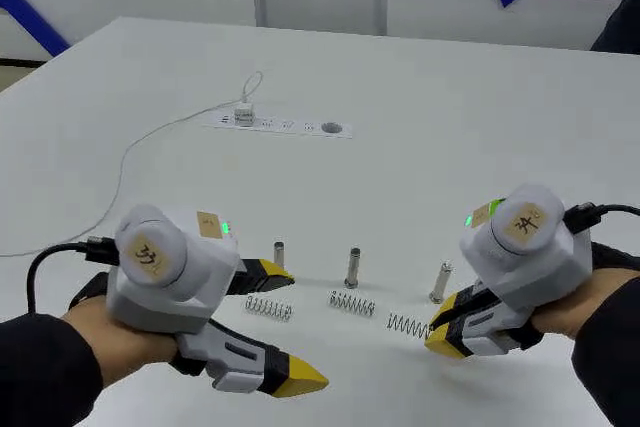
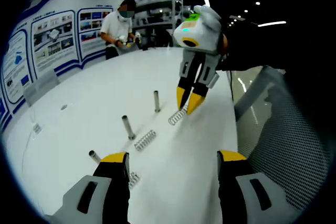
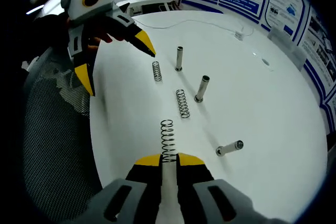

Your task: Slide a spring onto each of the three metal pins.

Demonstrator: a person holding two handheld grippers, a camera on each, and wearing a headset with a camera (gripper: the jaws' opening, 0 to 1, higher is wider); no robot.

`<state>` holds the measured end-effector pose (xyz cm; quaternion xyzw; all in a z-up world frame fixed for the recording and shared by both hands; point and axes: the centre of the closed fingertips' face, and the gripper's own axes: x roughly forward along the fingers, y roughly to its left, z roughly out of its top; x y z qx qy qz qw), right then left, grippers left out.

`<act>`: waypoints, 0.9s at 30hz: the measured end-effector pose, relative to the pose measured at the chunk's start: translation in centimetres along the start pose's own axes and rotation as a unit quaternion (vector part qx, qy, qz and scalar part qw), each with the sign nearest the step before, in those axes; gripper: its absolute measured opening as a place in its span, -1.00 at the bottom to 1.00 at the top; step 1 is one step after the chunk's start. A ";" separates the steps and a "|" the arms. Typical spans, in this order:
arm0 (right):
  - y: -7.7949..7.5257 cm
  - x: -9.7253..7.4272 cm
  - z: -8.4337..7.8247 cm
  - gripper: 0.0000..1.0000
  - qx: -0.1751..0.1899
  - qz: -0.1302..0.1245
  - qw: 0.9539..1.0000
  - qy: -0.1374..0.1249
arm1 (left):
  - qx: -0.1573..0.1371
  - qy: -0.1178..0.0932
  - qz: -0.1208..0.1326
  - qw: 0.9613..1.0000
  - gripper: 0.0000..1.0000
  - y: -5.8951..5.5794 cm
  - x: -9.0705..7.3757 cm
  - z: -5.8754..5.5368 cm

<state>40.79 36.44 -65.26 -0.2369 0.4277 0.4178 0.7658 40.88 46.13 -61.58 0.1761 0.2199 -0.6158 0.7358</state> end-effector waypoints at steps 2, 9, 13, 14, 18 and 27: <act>0.1 -0.1 0.3 -0.78 -0.003 0.001 1.000 -0.001 | 0.004 0.000 -0.007 1.000 0.37 -0.1 0.6 0.2; 0.8 -0.1 1.2 -0.78 -0.019 0.009 1.000 0.000 | 0.000 0.000 -0.020 1.000 0.30 0.1 1.8 0.5; 1.3 0.0 1.8 -0.78 -0.029 0.013 1.000 0.001 | 0.005 0.001 -0.025 1.000 0.23 -0.2 2.3 0.6; 1.5 0.0 1.9 -0.78 -0.032 0.015 0.999 0.001 | 0.007 0.001 -0.028 1.000 0.22 -0.4 2.5 0.6; 1.9 0.2 2.2 -0.78 -0.042 0.019 0.999 0.006 | 0.020 -0.001 -0.035 0.999 0.09 -1.0 3.0 0.7; 2.8 0.2 2.9 -0.78 -0.063 0.032 0.998 0.008 | 0.043 -0.004 -0.041 0.998 -0.22 -1.4 3.5 0.6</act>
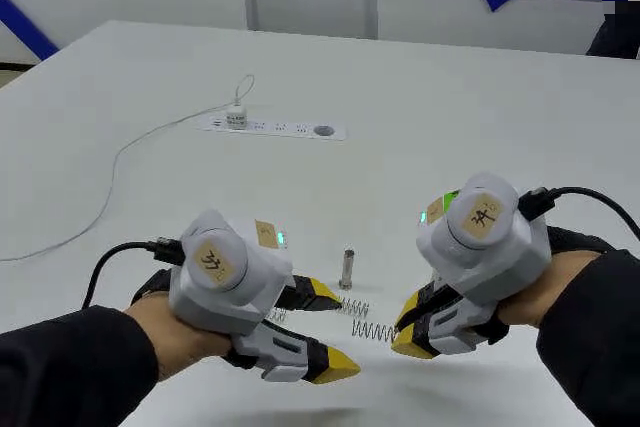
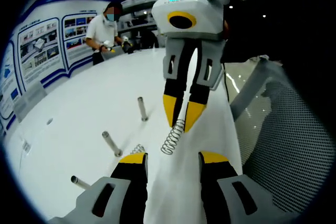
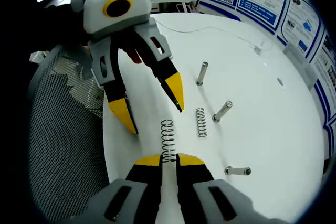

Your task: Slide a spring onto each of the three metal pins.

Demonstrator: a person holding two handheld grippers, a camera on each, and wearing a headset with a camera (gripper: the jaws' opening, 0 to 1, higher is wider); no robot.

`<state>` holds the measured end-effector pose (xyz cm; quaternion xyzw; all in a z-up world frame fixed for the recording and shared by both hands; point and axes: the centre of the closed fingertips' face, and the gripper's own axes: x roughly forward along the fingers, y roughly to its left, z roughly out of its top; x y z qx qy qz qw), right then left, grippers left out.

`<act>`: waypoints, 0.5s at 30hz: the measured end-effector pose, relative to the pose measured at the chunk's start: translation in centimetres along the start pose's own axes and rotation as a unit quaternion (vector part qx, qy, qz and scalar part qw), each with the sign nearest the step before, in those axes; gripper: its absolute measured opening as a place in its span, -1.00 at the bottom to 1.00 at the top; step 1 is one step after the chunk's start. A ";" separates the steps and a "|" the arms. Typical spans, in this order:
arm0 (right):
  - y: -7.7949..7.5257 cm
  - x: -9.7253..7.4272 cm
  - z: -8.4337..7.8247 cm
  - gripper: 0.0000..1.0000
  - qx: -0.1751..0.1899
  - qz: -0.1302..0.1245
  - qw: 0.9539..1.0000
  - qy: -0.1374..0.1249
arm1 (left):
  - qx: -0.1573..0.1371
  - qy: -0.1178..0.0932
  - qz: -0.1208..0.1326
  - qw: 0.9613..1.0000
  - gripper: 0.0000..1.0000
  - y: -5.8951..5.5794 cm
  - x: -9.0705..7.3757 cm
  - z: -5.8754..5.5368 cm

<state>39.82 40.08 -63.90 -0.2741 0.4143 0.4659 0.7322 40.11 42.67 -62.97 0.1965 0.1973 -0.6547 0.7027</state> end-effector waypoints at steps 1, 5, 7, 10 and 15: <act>0.1 0.0 0.0 -0.78 -0.002 0.001 1.000 0.001 | 0.001 0.000 -0.001 1.000 -0.24 -0.1 0.0 0.0; 0.5 0.1 0.1 -0.78 -0.012 0.010 1.000 0.007 | 0.014 0.000 -0.005 1.000 -0.32 -0.5 0.3 0.0; 0.8 0.1 0.2 -0.78 -0.017 0.014 1.000 0.009 | 0.019 -0.001 -0.007 1.000 -0.36 -0.7 0.4 0.1; 1.2 0.2 0.3 -0.78 -0.023 0.017 1.000 0.012 | 0.030 0.001 -0.010 1.000 -0.42 -1.0 0.6 0.0; 1.4 0.1 0.4 -0.78 -0.028 0.021 0.999 0.015 | 0.044 -0.001 -0.009 0.999 -0.58 -1.0 0.6 0.1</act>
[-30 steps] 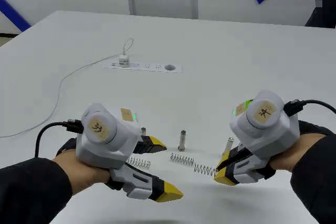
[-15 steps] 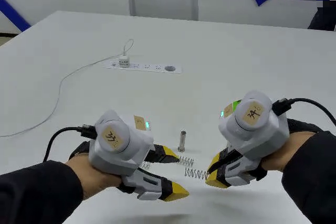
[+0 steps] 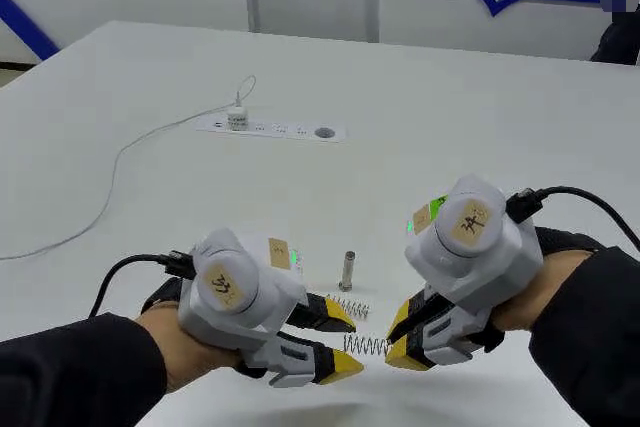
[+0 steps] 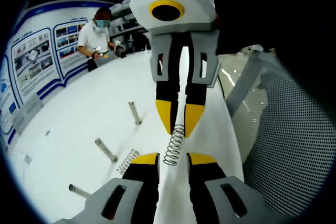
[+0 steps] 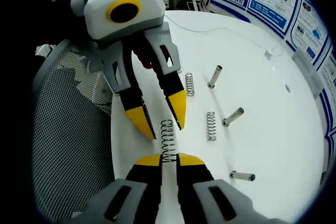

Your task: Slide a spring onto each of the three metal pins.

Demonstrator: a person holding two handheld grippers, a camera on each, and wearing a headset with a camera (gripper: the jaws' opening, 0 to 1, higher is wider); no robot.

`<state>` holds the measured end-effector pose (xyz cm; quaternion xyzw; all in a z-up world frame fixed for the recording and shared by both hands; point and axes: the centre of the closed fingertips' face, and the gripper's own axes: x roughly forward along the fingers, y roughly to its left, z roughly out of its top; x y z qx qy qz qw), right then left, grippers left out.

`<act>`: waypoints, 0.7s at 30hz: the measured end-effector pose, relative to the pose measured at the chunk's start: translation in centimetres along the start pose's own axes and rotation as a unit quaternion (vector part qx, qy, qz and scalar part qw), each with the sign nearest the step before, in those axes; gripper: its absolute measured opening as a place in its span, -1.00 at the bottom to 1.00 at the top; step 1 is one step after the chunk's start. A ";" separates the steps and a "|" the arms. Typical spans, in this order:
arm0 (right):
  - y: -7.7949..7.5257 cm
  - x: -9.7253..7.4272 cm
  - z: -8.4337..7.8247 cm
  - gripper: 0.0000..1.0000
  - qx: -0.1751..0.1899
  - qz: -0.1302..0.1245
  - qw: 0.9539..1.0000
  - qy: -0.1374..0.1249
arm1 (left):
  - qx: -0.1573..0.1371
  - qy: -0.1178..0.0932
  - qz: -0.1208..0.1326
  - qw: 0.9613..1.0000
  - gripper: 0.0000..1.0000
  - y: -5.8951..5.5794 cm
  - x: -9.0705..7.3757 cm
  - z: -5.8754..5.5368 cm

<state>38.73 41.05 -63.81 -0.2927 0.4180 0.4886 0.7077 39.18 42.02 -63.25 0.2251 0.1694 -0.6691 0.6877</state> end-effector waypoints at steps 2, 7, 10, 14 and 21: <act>0.0 -0.1 0.1 -0.78 -0.002 0.001 1.000 0.000 | 0.003 -0.002 0.001 1.000 -0.62 0.0 0.0 0.1; 0.1 -0.6 0.6 -0.78 -0.005 0.000 1.000 -0.001 | 0.010 -0.003 0.004 1.000 -0.72 0.1 0.0 0.1; 0.1 -0.9 1.0 -0.78 -0.005 -0.001 1.000 -0.009 | 0.011 -0.003 0.007 1.000 -0.75 0.2 -0.1 0.0; 0.0 -1.5 1.7 -0.78 -0.004 -0.004 1.000 -0.023 | 0.007 -0.005 0.011 1.000 -0.75 0.4 -0.2 0.0; 0.3 -2.3 3.0 -0.78 -0.008 -0.007 0.999 -0.044 | 0.009 -0.005 0.006 1.000 -0.77 0.2 -0.1 0.0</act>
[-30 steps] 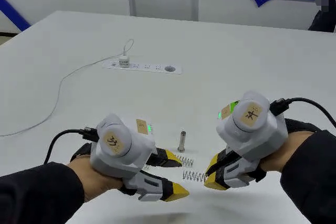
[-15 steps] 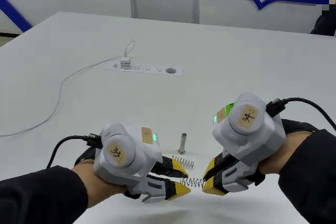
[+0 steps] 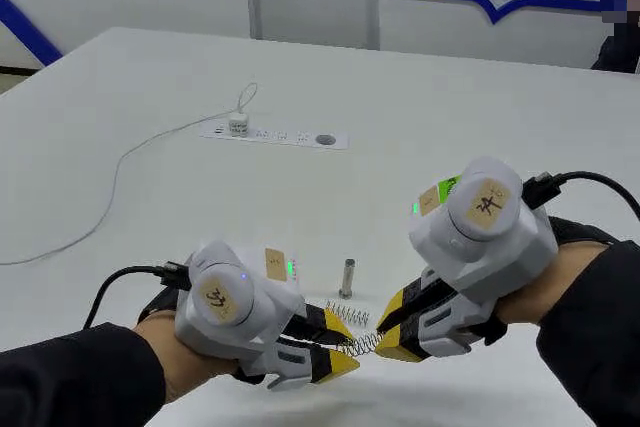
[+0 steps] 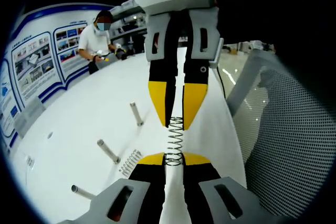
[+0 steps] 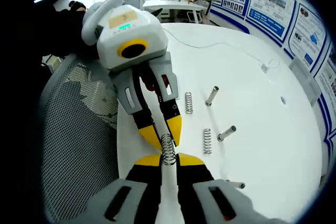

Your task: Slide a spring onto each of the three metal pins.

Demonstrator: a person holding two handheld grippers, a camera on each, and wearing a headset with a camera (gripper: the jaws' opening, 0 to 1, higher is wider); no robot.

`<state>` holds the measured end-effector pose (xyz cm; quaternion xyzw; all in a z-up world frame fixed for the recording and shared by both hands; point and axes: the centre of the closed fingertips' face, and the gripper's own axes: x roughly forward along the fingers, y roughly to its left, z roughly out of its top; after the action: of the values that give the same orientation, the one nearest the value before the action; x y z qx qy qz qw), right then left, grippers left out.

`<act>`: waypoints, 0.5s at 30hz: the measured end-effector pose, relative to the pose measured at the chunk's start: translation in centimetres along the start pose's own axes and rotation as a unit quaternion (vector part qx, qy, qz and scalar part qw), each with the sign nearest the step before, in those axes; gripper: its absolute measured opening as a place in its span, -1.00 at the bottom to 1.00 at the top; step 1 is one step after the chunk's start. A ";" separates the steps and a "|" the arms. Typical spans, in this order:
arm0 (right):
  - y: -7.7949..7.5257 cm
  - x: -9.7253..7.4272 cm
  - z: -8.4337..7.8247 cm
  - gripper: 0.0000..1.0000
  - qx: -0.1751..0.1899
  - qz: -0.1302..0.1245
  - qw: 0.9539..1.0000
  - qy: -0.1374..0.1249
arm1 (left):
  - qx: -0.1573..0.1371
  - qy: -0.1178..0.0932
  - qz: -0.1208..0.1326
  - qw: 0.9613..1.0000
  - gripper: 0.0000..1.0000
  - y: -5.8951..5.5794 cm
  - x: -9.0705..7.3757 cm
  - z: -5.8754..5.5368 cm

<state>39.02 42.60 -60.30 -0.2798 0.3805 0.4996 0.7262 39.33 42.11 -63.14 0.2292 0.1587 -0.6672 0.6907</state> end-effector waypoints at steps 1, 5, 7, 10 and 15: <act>0.0 0.0 0.3 -0.78 -0.003 -0.001 1.000 -0.003 | 0.001 0.000 0.000 1.000 -0.77 0.0 0.0 0.0; 0.2 -0.2 1.3 -0.78 -0.009 -0.004 1.000 -0.015 | 0.001 -0.002 0.000 1.000 -0.78 0.0 0.0 0.1; 0.3 -0.2 1.8 -0.78 -0.013 -0.007 1.000 -0.021 | -0.001 -0.005 0.000 1.000 -0.78 -0.1 0.0 0.2; 0.4 -0.2 2.2 -0.77 -0.015 -0.008 0.999 -0.029 | -0.002 -0.007 0.000 1.000 -0.78 -0.1 -0.1 0.3; 0.3 -0.1 2.2 -0.77 -0.015 -0.007 0.999 -0.030 | -0.005 -0.006 -0.001 1.000 -0.78 -0.1 -0.1 0.2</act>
<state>39.30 44.38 -59.07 -0.2785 0.3490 0.5085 0.7362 39.25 42.12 -62.92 0.2215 0.1577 -0.6683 0.6924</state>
